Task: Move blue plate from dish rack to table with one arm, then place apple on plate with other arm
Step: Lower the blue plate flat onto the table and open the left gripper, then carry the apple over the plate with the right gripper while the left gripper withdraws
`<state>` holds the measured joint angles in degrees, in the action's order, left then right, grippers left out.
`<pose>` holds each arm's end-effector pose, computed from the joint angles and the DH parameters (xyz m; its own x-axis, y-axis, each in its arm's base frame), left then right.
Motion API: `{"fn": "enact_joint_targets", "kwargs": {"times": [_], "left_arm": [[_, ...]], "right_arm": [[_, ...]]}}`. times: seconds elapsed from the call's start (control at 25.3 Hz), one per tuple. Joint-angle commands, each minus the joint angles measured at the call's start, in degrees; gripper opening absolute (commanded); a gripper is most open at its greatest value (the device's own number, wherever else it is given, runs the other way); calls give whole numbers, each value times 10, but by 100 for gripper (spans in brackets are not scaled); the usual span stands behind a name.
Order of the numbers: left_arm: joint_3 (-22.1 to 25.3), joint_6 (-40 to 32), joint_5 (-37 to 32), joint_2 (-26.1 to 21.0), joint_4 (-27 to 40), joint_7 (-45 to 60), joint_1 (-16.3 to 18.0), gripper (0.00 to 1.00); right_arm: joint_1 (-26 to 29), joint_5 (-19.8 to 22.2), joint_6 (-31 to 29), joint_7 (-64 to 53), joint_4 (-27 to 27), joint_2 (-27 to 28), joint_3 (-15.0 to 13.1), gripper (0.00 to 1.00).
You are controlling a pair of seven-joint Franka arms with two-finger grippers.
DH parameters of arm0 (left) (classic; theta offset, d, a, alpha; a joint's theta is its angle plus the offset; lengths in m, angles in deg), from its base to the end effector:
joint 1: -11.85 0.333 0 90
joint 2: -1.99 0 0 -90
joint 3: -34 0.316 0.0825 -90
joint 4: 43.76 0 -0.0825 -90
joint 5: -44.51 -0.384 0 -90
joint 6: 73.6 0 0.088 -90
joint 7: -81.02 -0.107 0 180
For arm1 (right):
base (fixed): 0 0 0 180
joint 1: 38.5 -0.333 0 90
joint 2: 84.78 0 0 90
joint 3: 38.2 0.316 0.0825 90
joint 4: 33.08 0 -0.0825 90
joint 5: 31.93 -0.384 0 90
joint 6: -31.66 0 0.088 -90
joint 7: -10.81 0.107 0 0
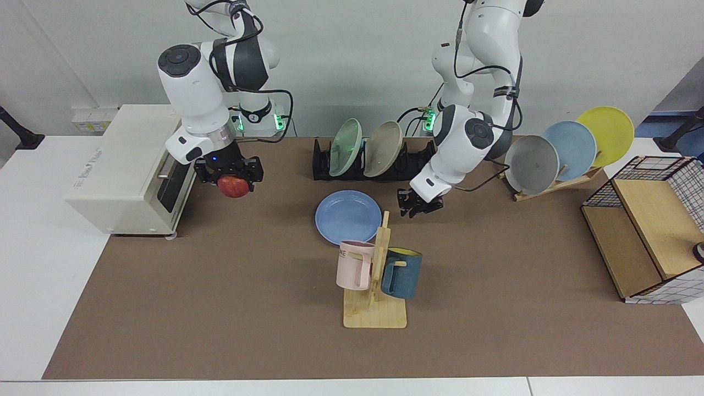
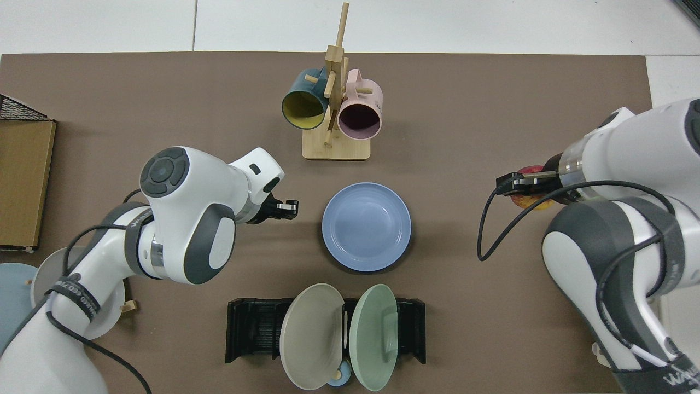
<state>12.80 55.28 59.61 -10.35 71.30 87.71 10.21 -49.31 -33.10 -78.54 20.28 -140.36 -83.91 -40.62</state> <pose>0.5475 -0.2311 0.3614 0.9933 -0.1130 -0.0232 -0.1019 -0.9539 0.2824 0.5633 0.0846 0.5027 0.9991 -0.0259 0.0321 -0.0251 -0.9994 -0.0244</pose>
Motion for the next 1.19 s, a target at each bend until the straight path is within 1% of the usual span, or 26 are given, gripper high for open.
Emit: {"fn": "enact_joint_targets", "kwargs": {"times": [0.0, 0.08, 0.16, 0.24, 0.32, 0.4, 0.47, 0.55, 0.59, 0.63, 0.79, 0.91, 0.95, 1.03, 1.15], "left_arm": [[21, -94, -66, 31, -50, 15, 4, 32], [33, -138, -115, 55, -70, 16, 4, 42], [50, -176, -149, 78, -88, 13, 5, 48], [60, -220, -156, 94, -109, 10, 5, 59], [75, -256, -156, 104, -132, 10, 5, 62], [84, -287, -157, 115, -152, 3, 5, 69], [88, -314, -163, 121, -173, -14, 5, 80], [99, -346, -169, 122, -198, -35, 4, 88], [102, -363, -169, 121, -214, -43, 4, 94], [104, -377, -169, 121, -226, -50, 4, 99], [106, -397, -169, 117, -253, -56, 5, 99], [106, -418, -167, 112, -258, -56, 5, 99], [106, -420, -166, 108, -270, -57, 5, 99], [106, -426, -166, 99, -287, -57, 5, 100], [106, -425, -162, 96, -288, -58, 5, 100]], "right_arm": [[-45, -3, -13, 72, -7, -3, 0, 0], [-68, -2, -29, 108, -6, 7, 0, 0], [-88, -2, -33, 137, 2, 18, 0, 0], [-108, 0, -33, 165, 13, 27, 0, 0], [-131, -1, -30, 198, 29, 47, 0, 0], [-151, 0, -29, 238, 49, 70, 0, 0], [-168, 5, -33, 268, 62, 93, 0, 0], [-183, 5, -33, 296, 89, 119, 0, 0], [-187, 4, -33, 309, 98, 131, 0, 0], [-192, 5, -36, 317, 105, 141, 0, 0], [-215, 6, -61, 346, 117, 178, 0, 0], [-227, 6, -100, 364, 114, 206, 0, 0], [-226, 6, -109, 370, 110, 213, 0, 0], [-228, 5, -113, 376, 109, 224, 0, 0], [-227, 7, -116, 374, 99, 231, 0, 0]]}}
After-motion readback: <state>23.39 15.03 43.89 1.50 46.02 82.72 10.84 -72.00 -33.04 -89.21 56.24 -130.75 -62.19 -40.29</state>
